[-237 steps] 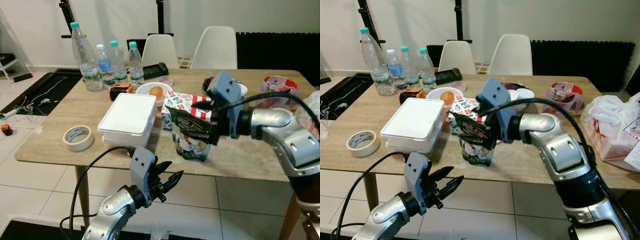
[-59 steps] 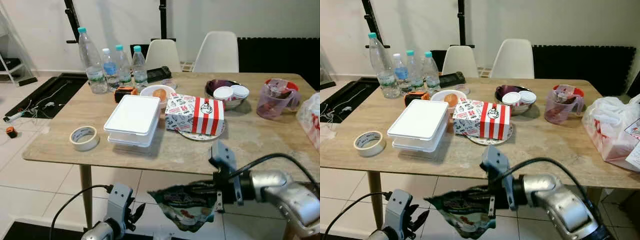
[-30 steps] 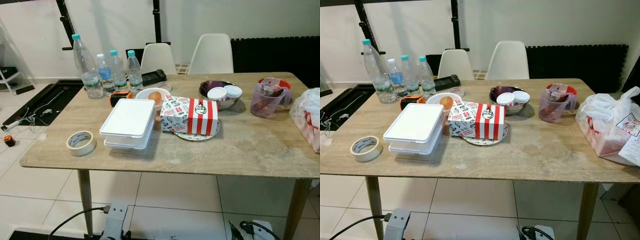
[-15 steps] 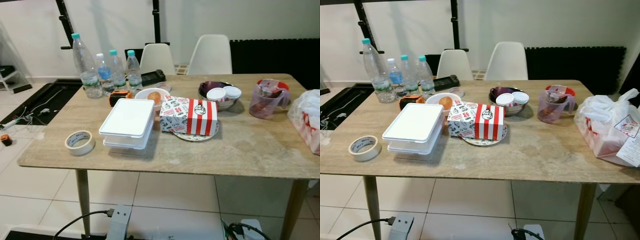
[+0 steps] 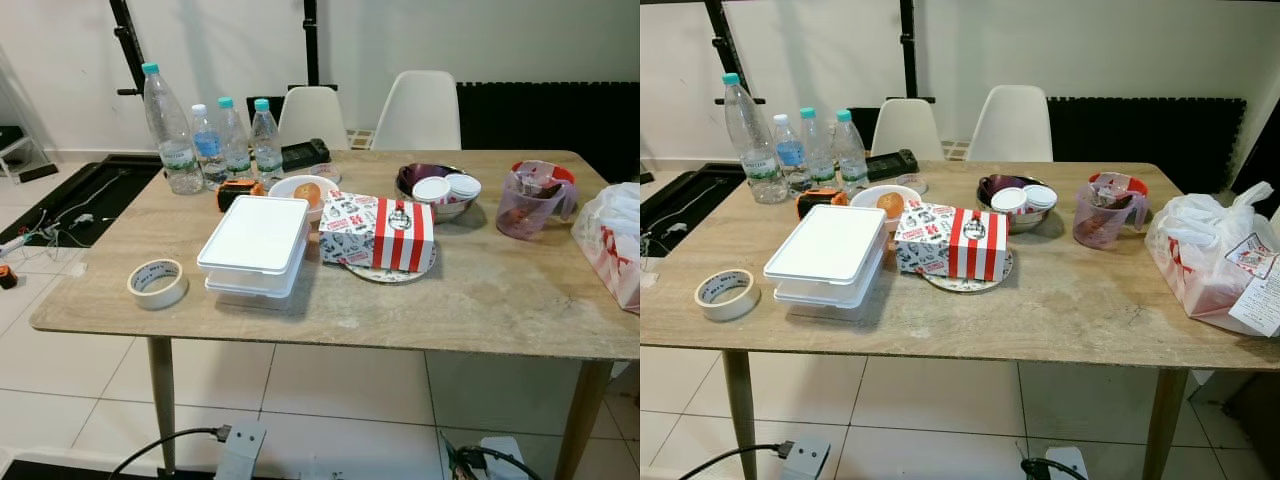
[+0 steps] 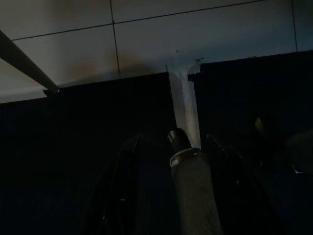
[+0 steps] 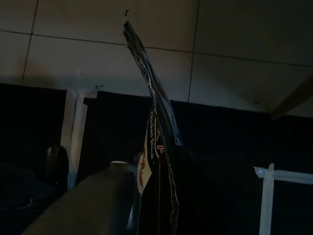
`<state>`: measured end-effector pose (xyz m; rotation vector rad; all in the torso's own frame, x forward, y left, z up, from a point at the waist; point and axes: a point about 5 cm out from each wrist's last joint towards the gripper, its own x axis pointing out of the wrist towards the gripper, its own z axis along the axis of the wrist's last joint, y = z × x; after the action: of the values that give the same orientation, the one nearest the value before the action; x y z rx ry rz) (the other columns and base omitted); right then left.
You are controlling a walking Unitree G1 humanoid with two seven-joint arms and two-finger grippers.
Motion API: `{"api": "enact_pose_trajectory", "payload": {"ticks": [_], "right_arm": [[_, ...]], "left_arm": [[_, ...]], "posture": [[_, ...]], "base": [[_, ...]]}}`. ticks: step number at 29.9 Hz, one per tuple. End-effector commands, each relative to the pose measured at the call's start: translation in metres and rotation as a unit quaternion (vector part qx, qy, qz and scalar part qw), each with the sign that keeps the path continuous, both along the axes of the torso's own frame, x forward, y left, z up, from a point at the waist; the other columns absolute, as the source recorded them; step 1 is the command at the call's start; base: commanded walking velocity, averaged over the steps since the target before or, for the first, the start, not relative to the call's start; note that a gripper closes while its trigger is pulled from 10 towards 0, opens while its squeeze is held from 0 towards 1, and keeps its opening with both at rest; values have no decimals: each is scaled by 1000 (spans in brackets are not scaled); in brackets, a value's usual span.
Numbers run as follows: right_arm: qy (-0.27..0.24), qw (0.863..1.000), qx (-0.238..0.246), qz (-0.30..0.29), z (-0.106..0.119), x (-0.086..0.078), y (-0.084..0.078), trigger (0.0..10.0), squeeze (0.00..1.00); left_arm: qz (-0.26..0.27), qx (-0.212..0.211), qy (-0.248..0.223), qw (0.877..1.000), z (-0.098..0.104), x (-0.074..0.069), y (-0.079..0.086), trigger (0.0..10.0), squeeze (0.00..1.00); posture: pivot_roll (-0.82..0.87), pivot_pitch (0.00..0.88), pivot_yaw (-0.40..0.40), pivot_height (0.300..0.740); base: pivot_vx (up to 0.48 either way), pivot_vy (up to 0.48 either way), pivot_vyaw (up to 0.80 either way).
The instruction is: Restocking fridge
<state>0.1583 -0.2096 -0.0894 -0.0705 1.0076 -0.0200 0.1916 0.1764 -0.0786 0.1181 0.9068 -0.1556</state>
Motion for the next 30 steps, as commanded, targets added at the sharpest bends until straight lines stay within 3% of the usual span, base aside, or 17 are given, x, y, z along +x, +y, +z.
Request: {"api": "enact_pose_trajectory", "payload": {"ticks": [1, 7, 30], "right_arm": [[-14, 1000, 0, -8, 1, 1, -1, 10000, 0], [-9, 1000, 5, -15, 0, -2, -3, 10000, 0], [-3, 1000, 3, -4, -1, -4, -3, 10000, 0]], "left_arm": [[2, -6, 4, 1000, -2, -2, -3, 10000, 0], [-1, -10, -8, 1000, 2, 4, -3, 10000, 0], [-15, -15, -12, 1000, 4, 7, -6, 10000, 0]], "posture": [[-75, 22, 37, 740], [-77, 17, 38, 740], [-81, 6, 37, 740]], "base": [[0, 0, 0], [0, 0, -596], [0, 0, -788]]}}
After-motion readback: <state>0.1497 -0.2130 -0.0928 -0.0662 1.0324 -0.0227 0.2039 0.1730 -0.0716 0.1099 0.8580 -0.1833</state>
